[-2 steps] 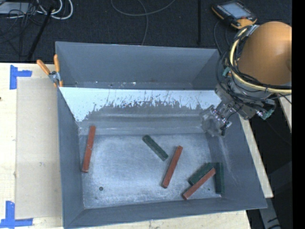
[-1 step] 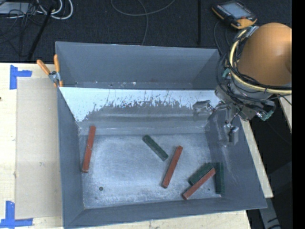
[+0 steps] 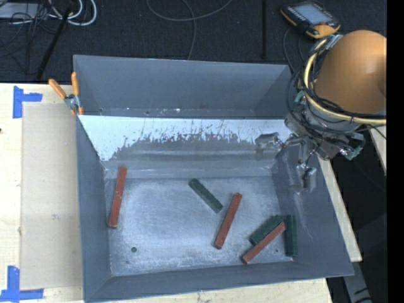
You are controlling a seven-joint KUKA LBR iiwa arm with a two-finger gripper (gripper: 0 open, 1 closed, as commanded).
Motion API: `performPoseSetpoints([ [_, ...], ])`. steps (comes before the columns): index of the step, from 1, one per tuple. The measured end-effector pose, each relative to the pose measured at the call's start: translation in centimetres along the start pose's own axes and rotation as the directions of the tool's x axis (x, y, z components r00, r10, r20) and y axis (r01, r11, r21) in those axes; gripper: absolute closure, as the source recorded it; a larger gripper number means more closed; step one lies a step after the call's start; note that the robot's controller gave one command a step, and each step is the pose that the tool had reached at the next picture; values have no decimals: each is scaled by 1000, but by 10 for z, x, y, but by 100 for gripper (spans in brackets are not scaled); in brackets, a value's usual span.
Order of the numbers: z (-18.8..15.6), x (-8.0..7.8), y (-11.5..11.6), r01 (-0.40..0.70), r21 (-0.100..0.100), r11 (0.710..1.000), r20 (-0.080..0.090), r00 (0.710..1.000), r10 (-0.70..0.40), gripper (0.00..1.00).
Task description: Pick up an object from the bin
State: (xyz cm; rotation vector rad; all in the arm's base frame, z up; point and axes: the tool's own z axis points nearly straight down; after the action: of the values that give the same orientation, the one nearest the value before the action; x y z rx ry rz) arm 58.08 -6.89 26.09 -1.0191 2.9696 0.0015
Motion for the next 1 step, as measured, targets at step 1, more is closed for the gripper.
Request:
performPoseSetpoints([
  [1,51,23,2,-17,3,1000,3,1000,17,0],
])
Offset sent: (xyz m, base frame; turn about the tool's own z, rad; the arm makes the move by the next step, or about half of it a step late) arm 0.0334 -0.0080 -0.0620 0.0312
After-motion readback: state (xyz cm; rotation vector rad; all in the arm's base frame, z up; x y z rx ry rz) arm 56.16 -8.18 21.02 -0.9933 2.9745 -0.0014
